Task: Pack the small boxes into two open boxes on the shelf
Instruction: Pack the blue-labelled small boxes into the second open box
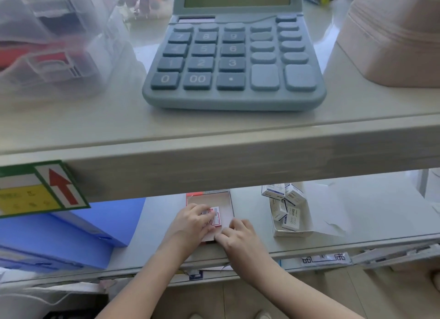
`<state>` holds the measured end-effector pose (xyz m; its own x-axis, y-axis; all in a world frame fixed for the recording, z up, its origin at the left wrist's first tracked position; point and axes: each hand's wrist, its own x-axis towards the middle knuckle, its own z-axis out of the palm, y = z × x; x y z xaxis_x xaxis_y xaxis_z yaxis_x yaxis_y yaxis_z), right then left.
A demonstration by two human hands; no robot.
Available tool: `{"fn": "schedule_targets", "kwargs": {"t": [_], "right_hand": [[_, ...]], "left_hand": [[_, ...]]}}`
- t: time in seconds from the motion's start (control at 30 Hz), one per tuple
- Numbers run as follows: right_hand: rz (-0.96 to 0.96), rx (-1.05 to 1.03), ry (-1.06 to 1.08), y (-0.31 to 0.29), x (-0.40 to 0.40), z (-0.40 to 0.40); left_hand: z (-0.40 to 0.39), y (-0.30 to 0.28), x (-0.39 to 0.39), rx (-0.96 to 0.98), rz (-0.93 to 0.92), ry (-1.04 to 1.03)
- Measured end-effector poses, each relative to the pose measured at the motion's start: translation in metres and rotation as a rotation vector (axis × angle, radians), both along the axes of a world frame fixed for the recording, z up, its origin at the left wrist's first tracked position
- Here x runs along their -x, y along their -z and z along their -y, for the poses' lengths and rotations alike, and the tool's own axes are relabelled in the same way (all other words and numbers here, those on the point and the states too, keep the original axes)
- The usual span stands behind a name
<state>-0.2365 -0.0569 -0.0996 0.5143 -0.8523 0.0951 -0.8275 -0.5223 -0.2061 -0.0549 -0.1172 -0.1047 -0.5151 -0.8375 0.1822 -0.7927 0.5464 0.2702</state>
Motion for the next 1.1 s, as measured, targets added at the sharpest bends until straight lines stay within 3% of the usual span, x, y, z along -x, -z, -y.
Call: {"fn": "schedule_targets", "kwargs": {"t": [0.3, 0.43, 0.53, 0.67, 0.83, 0.93, 1.1], "right_hand": [[-0.027, 0.021, -0.022, -0.008, -0.016, 0.022], [0.252, 0.056, 0.031, -0.031, 0.011, 0.013], [0.438, 0.179, 0.236, -0.058, 0.069, 0.017], [0.365, 0.146, 0.543, -0.073, 0.146, 0.038], [0.245, -0.156, 0.416, -0.054, 0.172, 0.063], [0.3, -0.168, 0.437, -0.044, 0.177, 0.066], [0.284, -0.137, 0.46, -0.04, 0.179, 0.064]], "left_hand": [[0.019, -0.003, -0.012, -0.064, 0.023, -0.066], [0.016, -0.008, -0.01, -0.069, -0.002, -0.091], [0.012, -0.02, 0.002, -0.036, -0.126, -0.147], [0.015, -0.05, 0.052, -0.062, -0.226, -0.17], [0.02, -0.075, 0.133, -0.095, -0.189, 0.006], [0.023, -0.078, 0.156, -0.111, -0.117, 0.066], [0.022, -0.072, 0.166, -0.12, -0.17, -0.03]]}}
